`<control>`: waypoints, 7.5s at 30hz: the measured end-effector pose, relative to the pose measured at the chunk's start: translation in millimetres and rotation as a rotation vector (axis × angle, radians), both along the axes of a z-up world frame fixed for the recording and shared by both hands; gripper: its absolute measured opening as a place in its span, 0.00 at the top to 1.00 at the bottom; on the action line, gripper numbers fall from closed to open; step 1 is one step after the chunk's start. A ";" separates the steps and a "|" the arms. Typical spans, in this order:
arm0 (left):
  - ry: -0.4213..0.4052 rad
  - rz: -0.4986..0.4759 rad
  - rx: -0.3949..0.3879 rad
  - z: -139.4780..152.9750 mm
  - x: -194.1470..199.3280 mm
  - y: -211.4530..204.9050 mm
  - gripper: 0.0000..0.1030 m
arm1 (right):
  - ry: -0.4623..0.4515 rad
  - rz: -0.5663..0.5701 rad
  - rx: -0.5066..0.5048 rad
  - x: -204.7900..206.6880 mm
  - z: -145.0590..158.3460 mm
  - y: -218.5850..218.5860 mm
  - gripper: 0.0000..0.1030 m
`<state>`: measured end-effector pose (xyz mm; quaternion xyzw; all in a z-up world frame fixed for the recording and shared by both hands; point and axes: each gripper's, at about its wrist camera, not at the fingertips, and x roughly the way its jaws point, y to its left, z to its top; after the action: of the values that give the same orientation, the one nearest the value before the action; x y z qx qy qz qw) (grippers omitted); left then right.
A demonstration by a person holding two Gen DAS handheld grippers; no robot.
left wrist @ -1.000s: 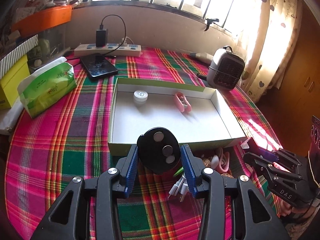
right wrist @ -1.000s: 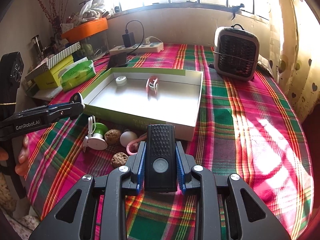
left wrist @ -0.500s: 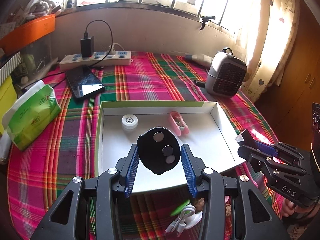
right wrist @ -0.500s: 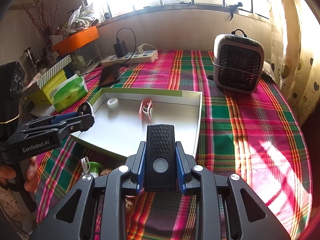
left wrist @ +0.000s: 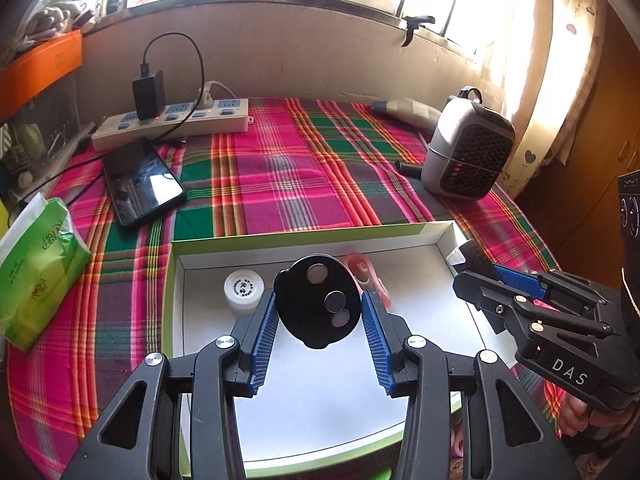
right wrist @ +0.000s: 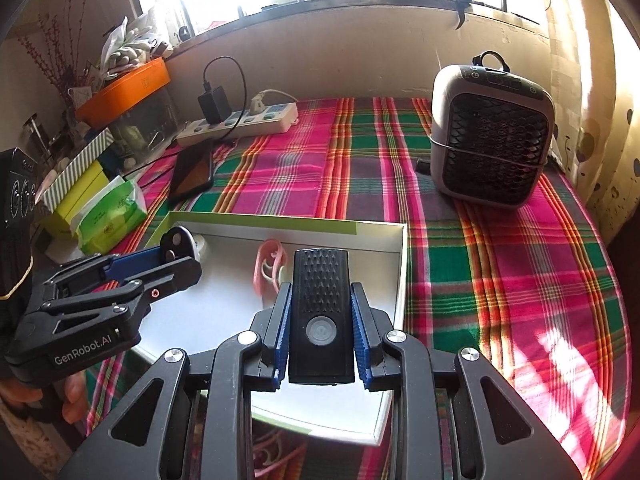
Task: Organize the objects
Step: 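Carry the puck and remote into the box and open both tools, then withdraw both tools from the box toward the remaining objects, then lower the left tool to the white USB cable while the right tool reaches the walnut, then close the right tool on the walnut while the left tool grasps the white cable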
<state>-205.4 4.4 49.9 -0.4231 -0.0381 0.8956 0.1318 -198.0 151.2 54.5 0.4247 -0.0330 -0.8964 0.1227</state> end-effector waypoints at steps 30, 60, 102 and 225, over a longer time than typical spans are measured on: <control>-0.065 -0.008 -0.061 -28.5 -39.6 11.0 0.60 | -0.083 -0.017 0.045 -41.7 -31.4 -7.7 0.73; -0.079 0.003 -0.087 -32.1 -37.5 11.5 0.60 | -0.058 -0.022 0.081 -40.7 -31.5 -13.3 0.60; 0.029 0.036 -0.002 9.2 54.7 -12.2 0.60 | 0.104 -0.062 -0.026 30.4 12.2 -3.0 0.50; 0.031 -0.042 -0.156 -43.4 153.3 -10.3 0.75 | 0.051 0.128 0.083 147.2 -47.1 -36.7 0.66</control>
<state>-52.2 -6.0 6.5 -0.4189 0.0426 0.8994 0.1175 -50.7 114.5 7.4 0.4078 0.0346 -0.8978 0.1627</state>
